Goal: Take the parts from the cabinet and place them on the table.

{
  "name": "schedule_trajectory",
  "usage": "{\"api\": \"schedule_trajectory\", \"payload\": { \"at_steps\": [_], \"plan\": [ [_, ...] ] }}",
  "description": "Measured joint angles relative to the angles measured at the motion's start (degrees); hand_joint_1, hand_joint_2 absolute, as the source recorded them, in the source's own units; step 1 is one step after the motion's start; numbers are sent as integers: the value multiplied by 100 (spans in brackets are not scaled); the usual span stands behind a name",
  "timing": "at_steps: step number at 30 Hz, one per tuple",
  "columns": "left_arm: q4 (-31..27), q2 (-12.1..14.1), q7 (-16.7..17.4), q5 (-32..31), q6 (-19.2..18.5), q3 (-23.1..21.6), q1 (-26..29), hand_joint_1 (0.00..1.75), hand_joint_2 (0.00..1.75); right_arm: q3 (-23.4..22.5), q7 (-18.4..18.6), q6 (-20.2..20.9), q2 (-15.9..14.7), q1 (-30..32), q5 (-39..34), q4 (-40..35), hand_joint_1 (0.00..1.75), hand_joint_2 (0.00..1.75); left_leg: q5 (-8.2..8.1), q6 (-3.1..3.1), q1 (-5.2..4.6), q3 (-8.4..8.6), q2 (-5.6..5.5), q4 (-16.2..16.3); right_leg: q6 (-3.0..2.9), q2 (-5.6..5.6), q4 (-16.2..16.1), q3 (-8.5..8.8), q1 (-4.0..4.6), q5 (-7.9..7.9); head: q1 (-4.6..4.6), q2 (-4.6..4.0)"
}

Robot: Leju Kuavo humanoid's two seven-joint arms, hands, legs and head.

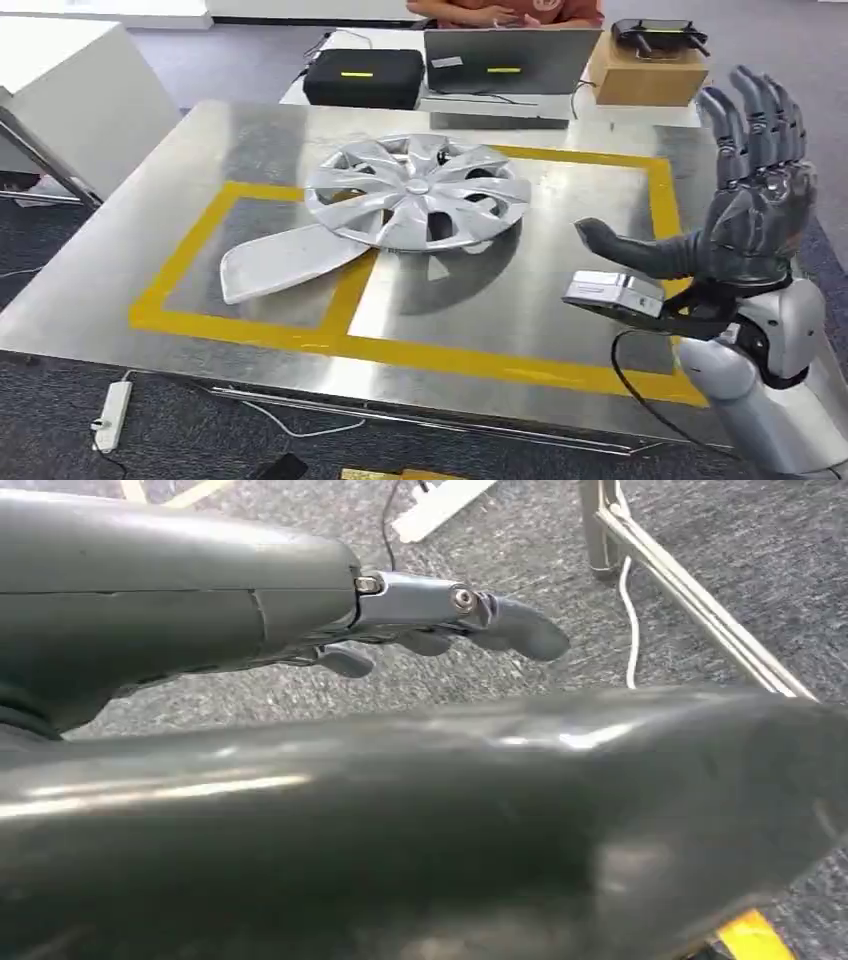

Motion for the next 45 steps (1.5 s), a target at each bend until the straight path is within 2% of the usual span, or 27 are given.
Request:
{"api": "schedule_trajectory", "payload": {
  "at_steps": [2, 4, 6, 7, 10, 11, 13, 15, 16, 19, 20, 21, 23, 24, 25, 26, 27, 30, 31, 32, 34, 36, 38, 40, 41, 42, 45],
  "plan": [
    [0, 0, 20, -2, 0, -20, -6, 0, 0, 9, 5, 18, 22, -26, -2, 0, 0, 0, -502, -28, 4, -122, -6, 404, -98, -9, 0, -75, 5, 77, -18, -2],
    [0, 0, 35, -9, 0, -26, -16, 0, 0, 13, 7, 18, 31, -36, -5, 2, 0, 0, -1090, -37, 2, -383, -8, 1333, -145, -14, 2, -197, 44, 169, -31, -2],
    [0, 0, 37, -9, 0, -33, -17, 0, 0, 20, 7, 20, 31, -37, -5, 4, 0, 0, -1298, -3, -7, -390, -9, 1733, -158, -15, 5, -333, 87, 265, -31, -2],
    [-2, -2, 39, -9, 0, -39, -17, 0, 0, 22, 7, 20, 33, -37, -5, 2, 0, 0, -1241, 27, -16, -226, -12, 1580, -156, -14, 5, -398, 106, 319, -31, -2],
    [-6, 0, 39, -15, 0, -66, -41, 0, 0, 22, 7, 18, 33, -61, -5, 0, 0, 0, -884, 244, -107, 885, -34, 58, -130, -1, 1, -545, 140, 489, -28, -2],
    [-11, 13, 39, -17, 0, -68, -64, 0, 0, 17, 7, 15, 33, -60, -5, -2, 0, 0, -953, 245, -132, 917, -21, -89, -94, -5, -3, -569, 169, 531, -20, -2],
    [-11, -2, 39, -17, 0, -70, -72, 0, 0, 20, 7, 15, 33, -66, -5, 0, 0, 0, -814, 239, -180, 841, -19, -90, -33, -37, -58, -581, 114, 647, -22, -2],
    [-11, -7, 42, -17, 0, -70, -42, 0, 0, 26, 7, 15, 37, -56, -7, 0, 0, 0, -647, 308, -192, 779, -19, -167, 59, -41, -162, -591, 107, 794, -22, -2],
    [-11, -2, 42, -17, 0, -70, -53, 0, 0, 22, 7, 15, 37, -52, -7, 2, 0, 0, -541, 333, -162, 741, 15, -214, 64, -37, -122, -634, 87, 647, -20, -2],
    [-11, -4, 44, -20, -2, -70, -58, 0, 0, 15, 24, 15, 37, -51, -9, 2, 0, 0, -341, 417, -175, 484, 23, -226, 74, -46, 885, -940, 97, -390, 0, -2],
    [-11, -15, 48, -20, -4, -70, -50, 0, 0, 13, 26, 11, 37, -41, -7, 2, 0, 0, -269, 421, -186, 385, 29, -224, 83, -46, 1315, -1005, 104, -598, -7, -2],
    [-11, -17, 50, -20, -2, -70, -45, 0, 0, 4, 26, 9, 37, -21, -7, 2, 0, 0, -198, 420, -191, 286, 37, -216, 88, -46, 1582, -995, 108, -601, -2, -2],
    [-11, -20, 55, -20, -2, -70, -42, 0, 0, -4, 31, -2, 37, 29, -5, 2, 0, 0, -70, 402, -193, 114, 43, -208, 86, -47, 1444, -673, 113, -260, -2, -2],
    [-11, -22, 64, -15, -2, -70, -41, 0, 0, -4, 33, -4, 37, 36, -5, 2, 0, 0, -11, 386, -192, 28, 43, -194, 80, -54, 1058, -318, 112, -81, -4, -2],
    [-11, -22, 68, -15, -2, -72, -42, 0, 0, -7, 33, -6, 37, 32, -5, 0, 0, 0, 37, 365, -192, -23, 42, -171, 69, -69, 567, 79, 113, -62, -4, -2],
    [-11, -24, 68, -15, -2, -79, -39, 0, 0, -13, 35, -13, 37, 28, -5, -7, 0, 0, 71, 334, -212, -69, 42, -138, 54, -91, 16, 531, 129, -247, -2, -2],
    [-11, -26, 70, -15, 0, -83, -39, 0, 0, -18, 40, -28, 37, 39, -2, -26, 0, 0, 111, 312, -222, -109, 51, -99, 40, -87, -369, 769, 139, -386, -22, -2],
    [-11, -24, 74, 18, 2, -85, -6, 0, 0, -63, 40, -76, 37, 179, 0, -33, 0, 0, 276, 220, -199, -147, 47, -121, -47, -71, -351, 619, 164, -316, -11, -2],
    [-11, -13, 70, 22, 4, -85, 8, 0, 0, -77, 40, -101, 37, 240, 15, -33, 0, 0, 205, 180, -184, -185, 36, -100, -87, -96, -369, 641, 120, -253, -2, -2],
    [-11, -11, 63, 35, 9, -85, 29, 0, 0, -98, 40, -122, 37, 313, 63, -50, 0, 0, -71, 120, -176, -231, 11, 43, -132, -96, -368, 586, 123, -203, -26, -2],
    [-11, -7, 53, 55, 13, -85, 63, 0, 0, -146, 31, -185, 37, 482, 146, -103, 0, 0, -767, 42, -128, -422, 6, 877, -187, -107, -360, 458, 125, -85, -40, -2],
    [-11, -4, 50, 59, 13, -85, 77, 0, 0, -162, 31, -216, 37, 608, 170, -122, 0, 0, -1053, 1, -97, -530, 6, 1603, -184, -100, -323, 301, 124, 10, -42, -2],
    [-11, 9, 50, 72, 15, -88, 77, 0, 0, -212, 31, -288, 37, 809, 194, -188, 0, 0, -798, -9, -60, -273, 5, 1479, -166, -96, -273, 131, 123, 97, -42, -2],
    [-11, 24, 50, 72, 15, -94, 83, 0, 0, -315, 22, -413, 37, 1043, 208, -298, 0, 0, -491, 19, -53, 370, -9, 594, -126, -94, -232, 13, 121, 155, -44, -2],
    [-11, 28, 50, 77, 15, -96, 82, 0, 0, -369, 7, -506, 37, 1162, 216, -380, 0, 0, -576, 54, -55, 668, -57, 119, -102, -97, -219, -21, 118, 179, -46, -2],
    [-11, 35, 48, 81, 15, -96, 83, 0, 0, -428, -24, -581, 37, 1268, 225, -454, 0, 0, -632, 88, -76, 803, -91, -126, -66, -106, -210, -52, 140, 207, -31, -2],
    [-11, 52, 42, 118, 11, -96, 109, 0, 0, -544, -76, -699, 37, 1619, 234, -598, 0, 0, -597, 176, -117, 763, -91, -172, 53, -102, -263, -93, 107, 363, -41, -2]
  ]
}}
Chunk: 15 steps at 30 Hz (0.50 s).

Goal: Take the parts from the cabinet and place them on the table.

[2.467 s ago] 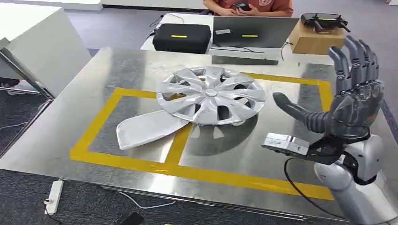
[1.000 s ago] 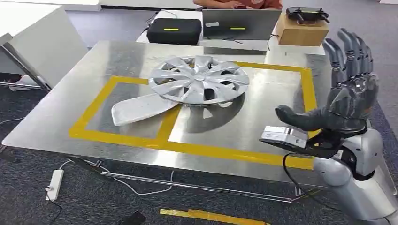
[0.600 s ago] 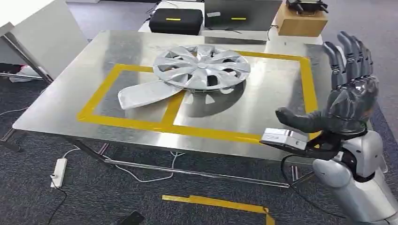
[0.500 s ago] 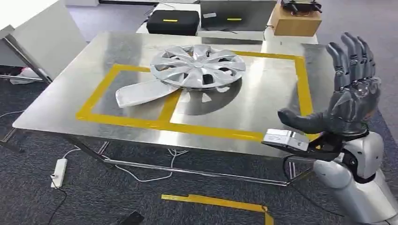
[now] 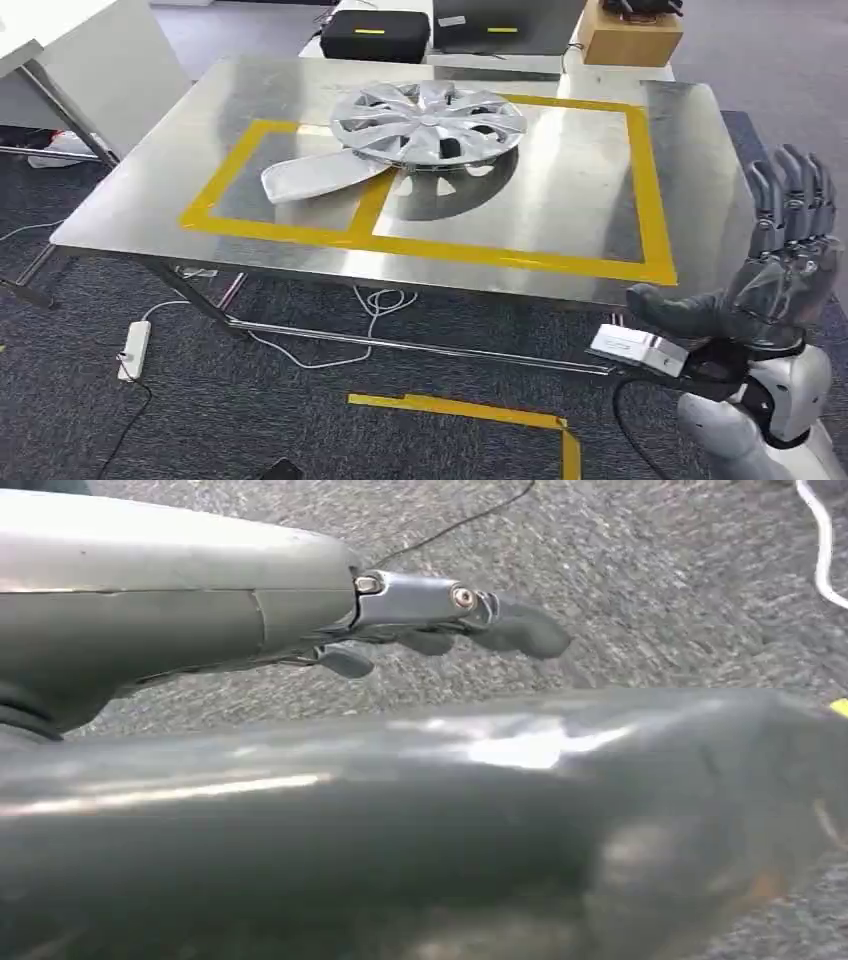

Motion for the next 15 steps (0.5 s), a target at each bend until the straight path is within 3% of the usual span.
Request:
{"api": "schedule_trajectory", "payload": {
  "at_steps": [1, 2, 4, 5, 6, 7, 8, 10, 11, 12, 15],
  "plan": [
    [0, 11, -2, 11, 0, 0, 11, 0, 0, -55, -18, -48, 0, 176, 2, -60, 0, 0, 87, 104, 35, -19, 24, -101, 37, 7, 5, -35, -3, -52, 4, 2],
    [0, 14, -9, 22, -2, 2, 11, 0, 0, -123, -44, -121, 0, 333, -2, -97, 0, 0, 142, 148, 30, -60, 48, -109, 42, 22, 97, -114, -9, -250, 15, 0],
    [0, 18, -18, 37, -15, 4, 10, 0, 0, -268, -107, -245, 2, 637, -126, -186, 0, 0, 222, 225, 0, -191, 49, -94, 37, 39, 853, -358, -2, -870, 35, 0],
    [0, 11, -20, 39, -15, 4, 11, 0, 0, -343, -157, -297, 11, 822, -209, -223, 0, 0, 266, 235, -19, -253, 49, -88, 45, 43, 1293, -474, 1, -1117, 22, 0],
    [0, 9, -22, 48, -15, 4, 17, 0, 0, -425, -201, -337, 29, 1019, -317, -254, 0, 0, 318, 245, -41, -322, 49, -84, 47, 44, 1643, -538, 2, -1242, 35, 0],
    [0, 7, -22, 59, -15, 4, 23, 0, 0, -528, -268, -352, 63, 1203, -482, -278, 0, 0, 367, 244, -58, -392, 52, -75, 44, 43, 1756, -505, 3, -1176, 20, 0],
    [0, 7, -22, 57, -13, 4, 24, 0, 0, -630, -337, -354, 114, 1387, -663, -304, 0, 0, 414, 239, -68, -469, 55, -61, 36, 43, 1626, -349, 4, -983, 28, 0],
    [0, 5, -20, 57, -13, 4, 25, 0, 0, -855, -440, -352, 228, 1707, -934, -355, 0, 0, 498, 214, -72, -602, 54, -30, 10, 39, 829, 247, 6, -590, 28, 0],
    [0, 1, -20, 74, -11, 4, 24, 0, 0, -990, -474, -345, 295, 1830, -1018, -367, 0, 0, 532, 188, -73, -644, 54, 3, -12, 22, 318, 617, 10, -591, 24, 0],
    [0, -8, -22, 81, -7, 4, 30, 0, 0, -1096, -514, -339, 359, 1945, -1089, -383, 0, 0, 559, 156, -103, -696, 56, 39, -14, 3, -102, 913, 45, -711, 33, 0],
    [0, -22, -31, 138, 20, 7, 40, 0, 0, -1429, -544, -189, 600, 2364, -1355, -385, 0, 0, 701, 70, -71, -728, 70, 31, -84, 24, -151, 817, 78, -720, 19, 0]
  ]
}}
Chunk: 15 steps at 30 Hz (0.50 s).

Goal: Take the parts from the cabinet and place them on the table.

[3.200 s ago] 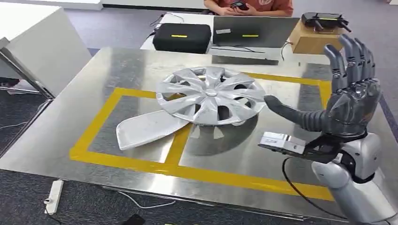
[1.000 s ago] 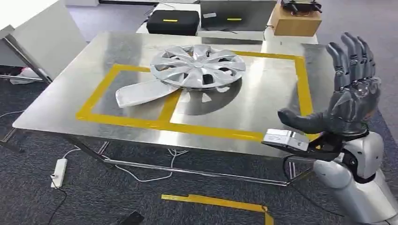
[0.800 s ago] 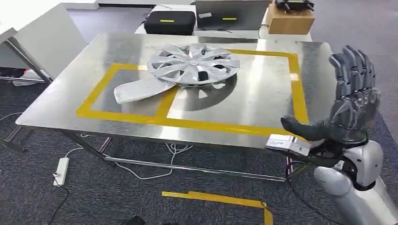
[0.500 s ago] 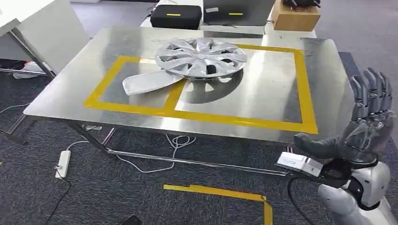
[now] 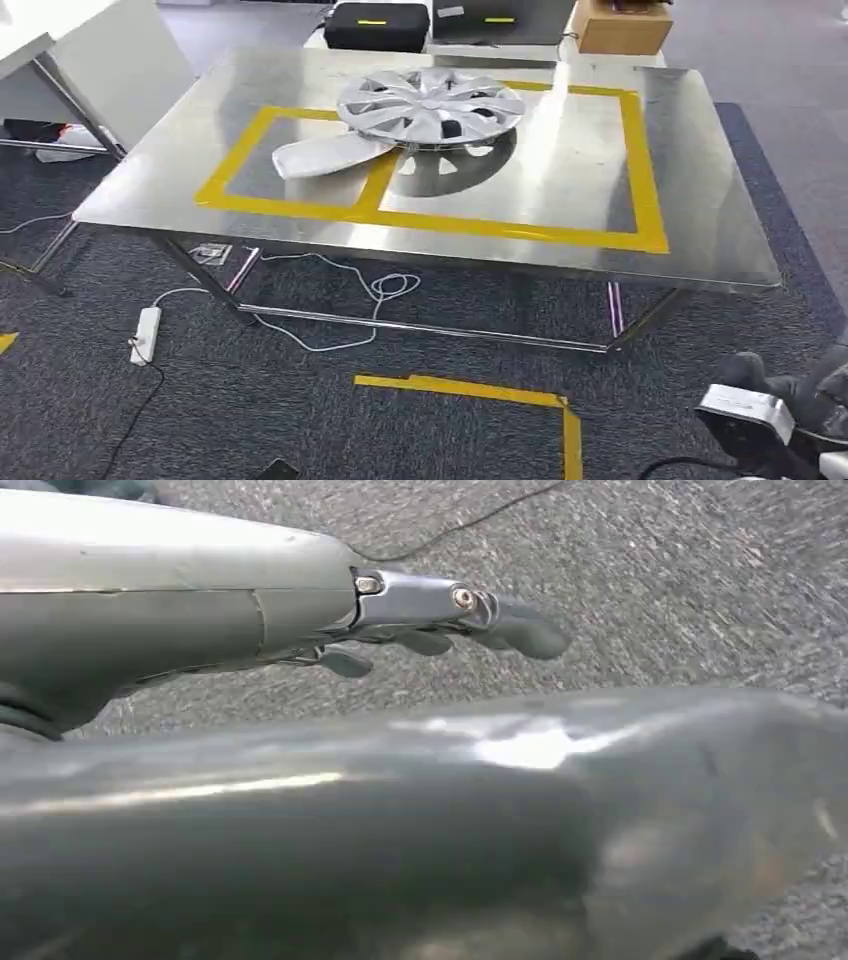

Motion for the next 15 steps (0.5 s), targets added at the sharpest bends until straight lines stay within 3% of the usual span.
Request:
{"api": "schedule_trajectory", "payload": {
  "at_steps": [1, 2, 3, 4, 5, 6, 7, 8, 9, 10, 11, 12, 13, 15],
  "plan": [
    [0, 4, -5, 7, 5, 4, 22, 0, 0, -112, -42, 42, 105, 129, -64, 22, 0, 0, 16, -38, -19, -18, -7, 6, -49, -16, -22, -41, -31, 61, 7, 0],
    [0, 7, -15, 29, 15, 17, 28, 0, 0, -223, -92, 148, 238, 223, -179, 72, 0, 0, -148, -79, 1, -66, -28, 80, -95, -37, -33, -98, -51, 118, -10, 0],
    [0, -2, -22, 57, 18, 26, 45, 0, 0, -342, -134, 266, 371, 326, -289, 143, 0, 0, -521, -133, 13, -125, -30, 312, -169, -36, -30, -164, -53, 178, -37, 0],
    [0, -4, -31, 68, 22, 33, 56, 0, 0, -507, -244, 395, 535, 427, -387, 253, 0, 0, -923, -177, 42, -192, -30, 703, -181, -44, -29, -220, -50, 228, -57, 0],
    [0, -4, -44, 98, 24, 37, 59, 0, 0, -644, -333, 519, 699, 503, -486, 350, 0, 0, -1231, -208, 60, -244, -30, 1115, -182, -50, -26, -283, -46, 284, -59, 0],
    [0, -6, -59, 122, 33, 46, 60, 0, 0, -843, -432, 753, 878, 551, -672, 506, 0, 0, -1404, -233, 76, -270, -30, 1504, -181, -53, -17, -300, -43, 346, -57, 0],
    [0, -9, -70, 133, 39, 57, 60, 0, 0, -1025, -507, 965, 1055, 576, -789, 653, 0, 0, -1366, -247, 89, -243, -30, 1721, -176, -53, 2, -391, -42, 409, -59, 0],
    [0, -9, -70, 164, 46, 74, 60, 0, 0, -1202, -531, 1155, 1225, 592, -853, 790, 0, 0, -1149, -256, 102, -113, -30, 1711, -169, -51, 37, -504, -43, 477, -61, 0],
    [0, -9, -72, 201, 53, 87, 62, 0, 0, -1374, -507, 1359, 1389, 594, -912, 938, 0, 0, -917, -252, 112, 83, -30, 1505, -160, -45, 66, -605, -43, 523, -61, 2],
    [0, -9, -81, 247, 55, 109, 65, 0, 0, -1582, -488, 1638, 1588, 592, -992, 1142, 0, 0, -743, -234, 116, 410, -31, 1070, -145, -35, 98, -694, -43, 568, -59, 0],
    [0, -9, -90, 286, 70, 140, 65, 0, 0, -1787, -475, 1924, 1746, 586, -1116, 1347, 0, 0, -705, -210, 116, 780, -40, 546, -127, -30, 128, -752, -44, 607, -65, 2],
    [0, -11, -112, 319, 88, 166, 63, 0, 0, -2010, -475, 2165, 1903, 560, -1273, 1594, 0, 0, -879, -177, 99, 1132, -62, 7, -89, -28, 149, -794, -16, 642, -63, 0],
    [0, -13, -147, 372, 114, 201, 75, 0, 0, -2244, -477, 2364, 2041, 530, -1431, 1910, 0, 0, -962, -127, 93, 1261, -71, -264, -58, -33, 153, -806, -14, 695, -39, 2],
    [0, -24, -193, 446, 147, 284, 106, 0, 0, -2675, -586, 2571, 2257, 470, -1557, 2613, 0, 0, -915, -58, 52, 1174, -73, -238, 30, -44, 108, -830, -44, 824, -46, 0]
  ]
}}
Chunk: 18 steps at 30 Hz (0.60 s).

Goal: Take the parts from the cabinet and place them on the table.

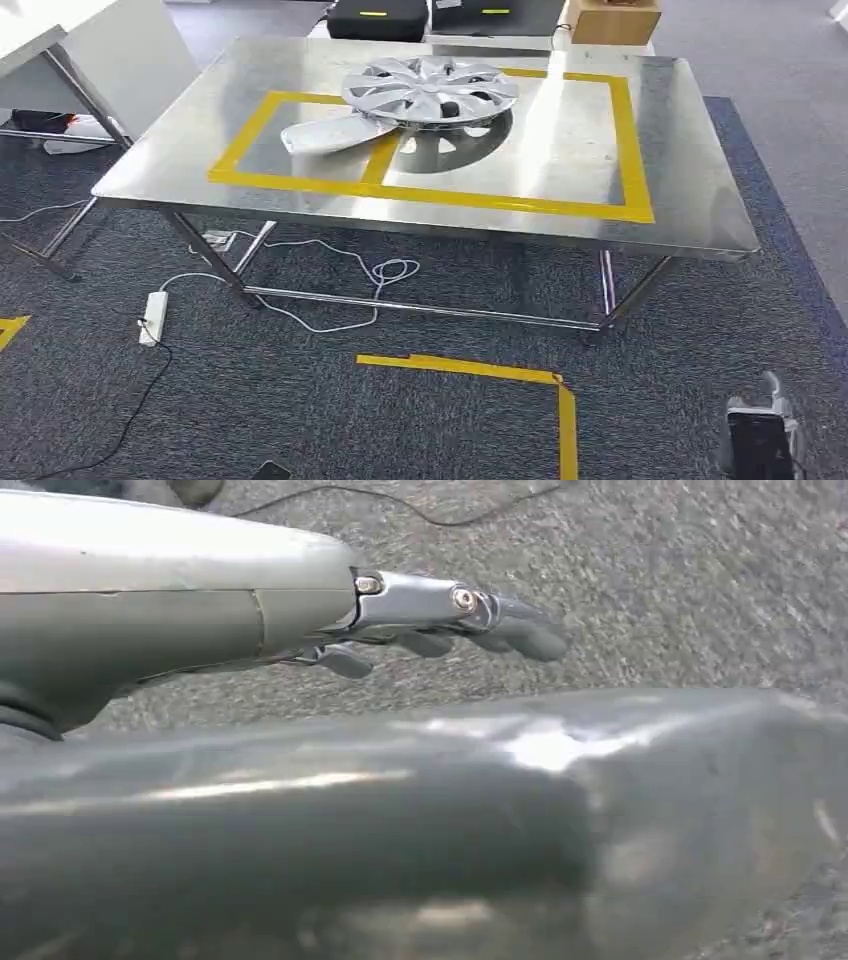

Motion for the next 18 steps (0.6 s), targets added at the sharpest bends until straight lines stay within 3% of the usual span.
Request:
{"api": "schedule_trajectory", "payload": {
  "at_steps": [1, 2, 3, 5, 6, 7, 8, 9, 10, 11, 13, 14, 16, 17, 18],
  "plan": [
    [0, 0, -4, 20, 7, 28, 32, 0, 0, -157, -74, 45, 76, -7, -24, 264, 0, 0, 65, 53, -2, -44, 5, -26, 48, 7, -21, -4, 7, 54, -9, 0],
    [0, 0, -7, 30, 22, 59, 47, 0, 0, -341, -70, 122, 139, -26, -78, 559, 0, 0, 157, 126, 31, -107, 60, -62, 63, 44, 35, -52, -20, -81, -7, 0],
    [0, 0, -4, 48, 28, 89, 49, 0, 0, -486, 13, 213, 183, -58, -170, 801, 0, 0, 218, 177, 18, -198, 68, -59, 66, 51, 197, -134, -16, -407, 9, 0],
    [2, -9, -4, 68, 37, 135, 56, 0, 0, -747, 186, 290, 273, -144, -229, 1324, 0, 0, 358, 228, -14, -391, 86, -41, 70, 58, 997, -345, -18, -1161, 24, 0],
    [2, -15, -4, 89, 39, 157, 61, 0, 0, -861, 227, 280, 303, -198, -167, 1583, 0, 0, 432, 238, -38, -489, 93, -36, 68, 59, 1401, -395, -16, -1368, 17, 0],
    [0, -17, -6, 100, 41, 188, 64, 0, 0, -1001, 249, 262, 332, -251, -111, 1862, 0, 0, 513, 241, -55, -598, 106, -21, 64, 59, 1705, -398, -13, -1367, 22, 2],
    [0, -17, -4, 111, 44, 210, 69, 0, 0, -1123, 263, 247, 347, -309, -74, 2085, 0, 0, 582, 235, -63, -712, 112, 6, 53, 60, 1791, -315, -4, -1175, 15, 0],
    [2, -17, -4, 122, 48, 234, 73, 0, 0, -1255, 278, 245, 367, -362, -63, 2312, 0, 0, 653, 223, -65, -844, 120, 47, 46, 60, 1675, -118, 9, -865, 17, 0],
    [2, -22, -5, 135, 57, 251, 75, 0, 0, -1347, 280, 245, 382, -408, -50, 2452, 0, 0, 705, 212, -64, -964, 126, 97, 35, 58, 1402, 150, 16, -654, 17, 0],
    [2, -26, -4, 144, 59, 271, 74, 0, 0, -1433, 284, 231, 395, -465, -33, 2594, 0, 0, 761, 192, -64, -1076, 126, 151, 18, 57, 932, 532, 16, -599, 20, 2],
    [0, -44, -11, 161, 63, 295, 77, 0, 0, -1581, 278, 212, 408, -572, 98, 2822, 0, 0, 857, 136, -93, -1173, 128, 260, -40, 50, -240, 1346, 39, -988, 9, 0],
    [0, -44, -11, 173, 68, 319, 82, 0, 0, -1634, 262, 205, 435, -639, 164, 2932, 0, 0, 929, 106, -87, -1200, 144, 257, -62, 66, -298, 1291, 49, -1067, 4, 2],
    [0, -39, -11, 179, 70, 356, 89, 0, 0, -1780, 262, 186, 441, -671, 203, 3121, 0, 0, 1072, 36, -63, -1224, 140, 225, -133, 53, -248, 1200, 75, -970, 17, 0],
    [0, -28, -11, 192, 74, 371, 104, 0, 0, -1822, 265, 177, 467, -681, 208, 3209, 0, 0, 1049, 6, -45, -1268, 112, 246, -180, 26, -262, 1129, 28, -886, 37, 0],
    [2, -31, -11, 201, 76, 376, 121, 0, 0, -1857, 269, 177, 470, -696, 223, 3255, 0, 0, 742, -49, -39, -1299, 88, 346, -212, 17, -252, 1051, 35, -819, 27, 0]
  ]
}}
